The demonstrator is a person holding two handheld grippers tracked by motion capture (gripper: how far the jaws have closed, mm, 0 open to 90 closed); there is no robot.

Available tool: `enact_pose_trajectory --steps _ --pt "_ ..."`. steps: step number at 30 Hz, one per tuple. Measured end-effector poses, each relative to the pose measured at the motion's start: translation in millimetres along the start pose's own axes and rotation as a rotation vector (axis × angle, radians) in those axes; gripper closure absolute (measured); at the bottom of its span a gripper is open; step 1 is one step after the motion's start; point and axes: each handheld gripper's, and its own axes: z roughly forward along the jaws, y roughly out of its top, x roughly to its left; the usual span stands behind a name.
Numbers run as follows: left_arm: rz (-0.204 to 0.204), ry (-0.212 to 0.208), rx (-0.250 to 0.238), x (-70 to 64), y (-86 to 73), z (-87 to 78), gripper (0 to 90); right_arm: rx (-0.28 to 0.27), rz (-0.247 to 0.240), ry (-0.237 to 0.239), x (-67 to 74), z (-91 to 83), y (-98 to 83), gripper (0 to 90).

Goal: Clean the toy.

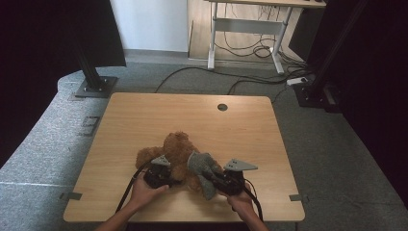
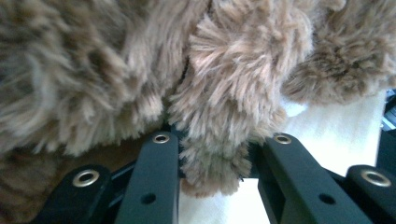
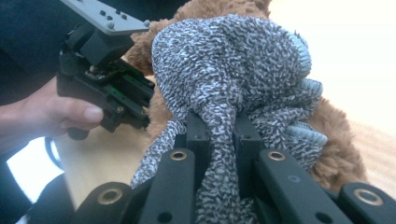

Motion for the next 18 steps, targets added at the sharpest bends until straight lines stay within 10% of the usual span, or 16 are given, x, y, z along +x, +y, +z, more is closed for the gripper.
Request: enact_pose_trajectory --steps 18 --pt "-0.062 0.004 0.0 22.9 19.2 5.0 73.2 -0.012 0.01 -0.032 -29.9 23.3 25.5 80.7"
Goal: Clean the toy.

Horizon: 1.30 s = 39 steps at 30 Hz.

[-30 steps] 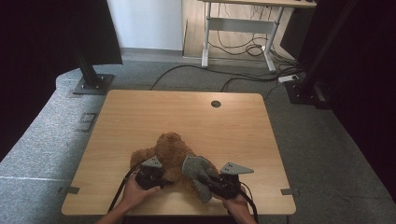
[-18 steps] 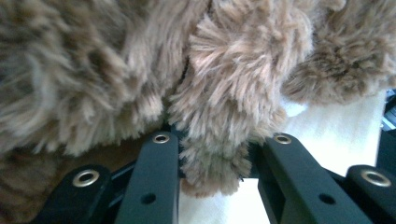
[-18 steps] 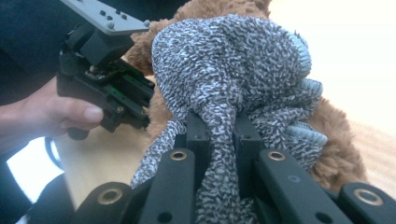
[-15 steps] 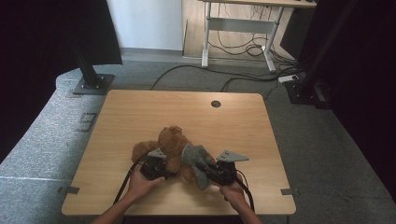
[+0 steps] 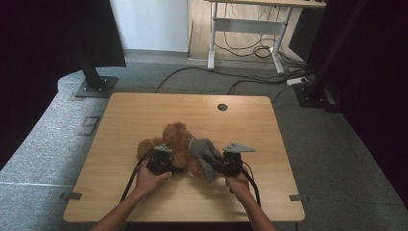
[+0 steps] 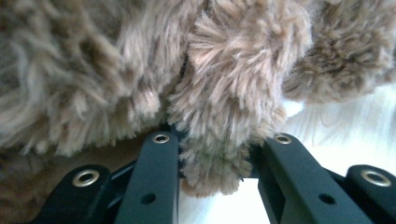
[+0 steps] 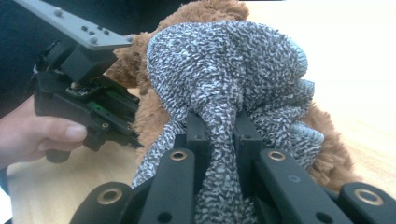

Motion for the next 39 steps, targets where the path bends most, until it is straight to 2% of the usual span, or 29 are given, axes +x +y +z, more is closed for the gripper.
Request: enact_pose_trajectory --steps 6,12,18,20,23,26,29,31,33,35,39 --pt "0.017 -0.027 0.024 -7.0 -16.2 -11.9 72.7 0.015 -0.019 0.044 14.7 -9.1 -17.0 80.8" --pt "0.043 -0.033 0.029 -18.9 -31.4 -26.3 70.5 0.023 -0.022 0.076 24.9 -15.6 -31.9 80.8" --pt "0.047 -0.048 0.048 -20.9 -40.9 -27.0 70.6 0.035 -0.026 0.097 32.1 -18.5 -41.4 80.8" --pt "0.038 -0.048 0.058 -20.7 -44.4 -26.7 70.7 0.039 -0.02 0.11 34.7 -19.6 -45.9 80.8" --pt "-0.007 -0.049 0.067 -21.1 -49.0 -26.5 71.1 0.042 -0.028 0.123 40.7 -22.4 -48.7 80.5" --pt "-0.006 -0.051 0.053 -20.2 -48.9 -28.2 71.2 -0.006 -0.038 0.13 46.7 -32.7 -35.5 80.1" --pt "-0.004 -0.054 0.05 -18.8 -48.5 -28.2 71.4 -0.068 -0.072 0.091 48.6 -39.9 -9.5 80.0" --pt "0.008 -0.05 0.051 -17.3 -48.3 -27.6 71.4 -0.09 -0.074 0.076 46.6 -37.2 9.4 79.9" --pt "0.004 -0.047 0.049 -17.6 -48.4 -27.4 71.5 -0.093 -0.081 0.069 45.0 -27.5 26.6 79.8" --pt "-0.026 -0.045 0.049 -19.6 -49.0 -27.3 71.5 -0.087 -0.079 0.067 44.4 -12.3 40.4 79.7" --pt "-0.008 -0.038 0.047 -18.6 -49.2 -27.3 71.5 -0.055 -0.081 0.08 49.1 23.9 57.5 79.2"
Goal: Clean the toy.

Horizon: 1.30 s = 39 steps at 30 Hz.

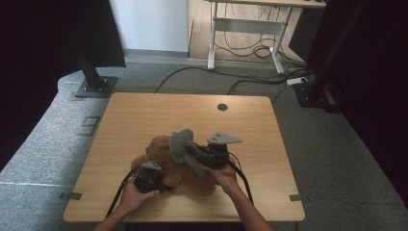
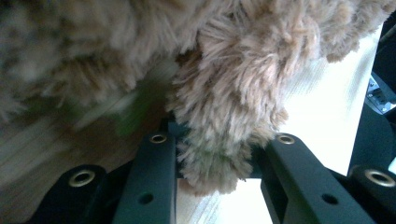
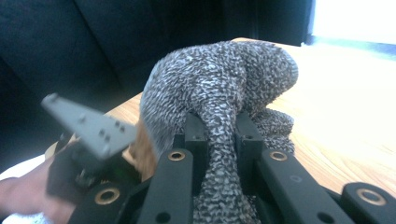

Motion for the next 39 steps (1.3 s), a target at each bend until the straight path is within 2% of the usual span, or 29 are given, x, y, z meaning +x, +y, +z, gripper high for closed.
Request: enact_pose_trajectory --steps 2,3,4,6,12,13,16,18,22,25,28,33,36,39 --pt "0.001 0.016 0.002 -0.4 -0.9 -0.5 71.6 0.017 -0.002 0.005 4.0 17.0 2.2 78.9" --pt "0.034 0.013 0.004 2.4 -1.0 -0.6 71.7 0.033 -0.01 -0.001 5.6 23.5 1.5 78.8" --pt "0.035 0.02 0.004 3.7 -1.7 -1.4 71.6 0.047 -0.015 -0.01 6.3 28.4 0.0 78.8" --pt "0.029 0.017 0.003 4.7 -2.8 -2.5 71.7 0.066 0.004 -0.022 4.1 30.2 -4.1 78.9" --pt "0.017 0.016 0.006 2.2 -2.6 -1.5 71.9 0.113 0.032 -0.114 -14.6 6.3 -20.8 79.0" --pt "0.008 0.012 0.007 1.7 -2.7 -1.2 71.9 0.114 0.046 -0.121 -18.2 1.3 -25.3 79.0" --pt "0.036 0.01 0.008 2.4 -1.9 0.0 71.9 0.102 0.077 -0.126 -27.3 -13.2 -39.5 79.0" --pt "0.04 0.007 0.009 1.3 -1.1 1.5 71.9 0.096 0.088 -0.131 -29.1 -21.2 -46.1 79.0" --pt "0.044 0.006 0.008 0.6 -0.4 2.5 71.9 0.088 0.065 -0.162 -28.2 -33.2 -51.4 79.0" --pt "0.04 0.005 0.006 1.1 -0.3 2.6 71.8 0.071 0.075 -0.163 -31.6 -37.4 -47.0 79.0" --pt "0.037 0.004 0.005 1.4 -0.2 2.7 71.8 0.054 0.076 -0.163 -30.9 -32.3 -34.4 79.0" --pt "0.035 0.003 0.005 1.4 -0.4 2.8 71.8 0.06 0.054 -0.16 -20.9 -6.4 -16.7 78.8" --pt "0.036 0.0 0.008 1.2 -0.8 3.1 71.7 0.08 0.066 -0.164 -18.9 7.1 -16.8 78.8" --pt "0.035 -0.01 0.012 0.3 -1.0 4.2 71.7 0.096 0.075 -0.161 -19.3 11.6 -22.3 78.8"
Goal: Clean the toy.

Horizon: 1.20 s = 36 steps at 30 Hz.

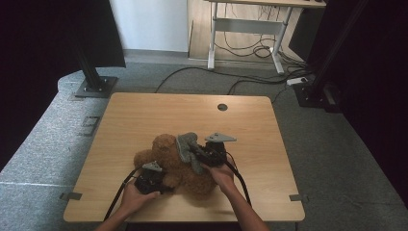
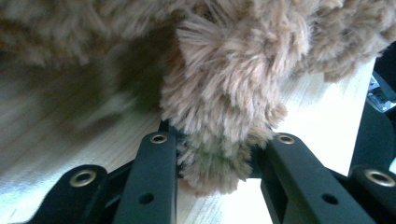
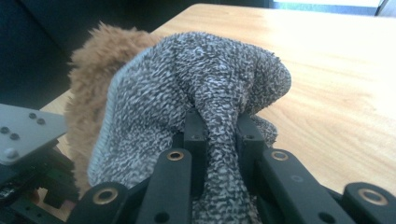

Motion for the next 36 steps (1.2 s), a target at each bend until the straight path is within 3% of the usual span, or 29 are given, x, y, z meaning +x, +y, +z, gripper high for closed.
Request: enact_pose_trajectory --steps 8,18,24,36 --pt "0.01 -0.02 0.005 -7.1 2.7 6.7 71.6 -0.013 0.013 0.021 -11.3 -10.1 -13.8 78.9" --pt "0.018 0.003 -0.032 -7.7 -1.9 -0.2 67.2 -0.017 0.033 0.008 -23.6 -14.8 -23.2 78.8" --pt "0.039 0.038 -0.09 -8.3 -5.2 -19.7 56.9 -0.029 0.019 0.011 -24.7 -14.0 -23.3 78.8" --pt "0.057 0.073 -0.228 7.0 -2.4 -66.0 38.8 -0.031 0.025 0.001 -32.0 -13.9 -24.1 78.8"
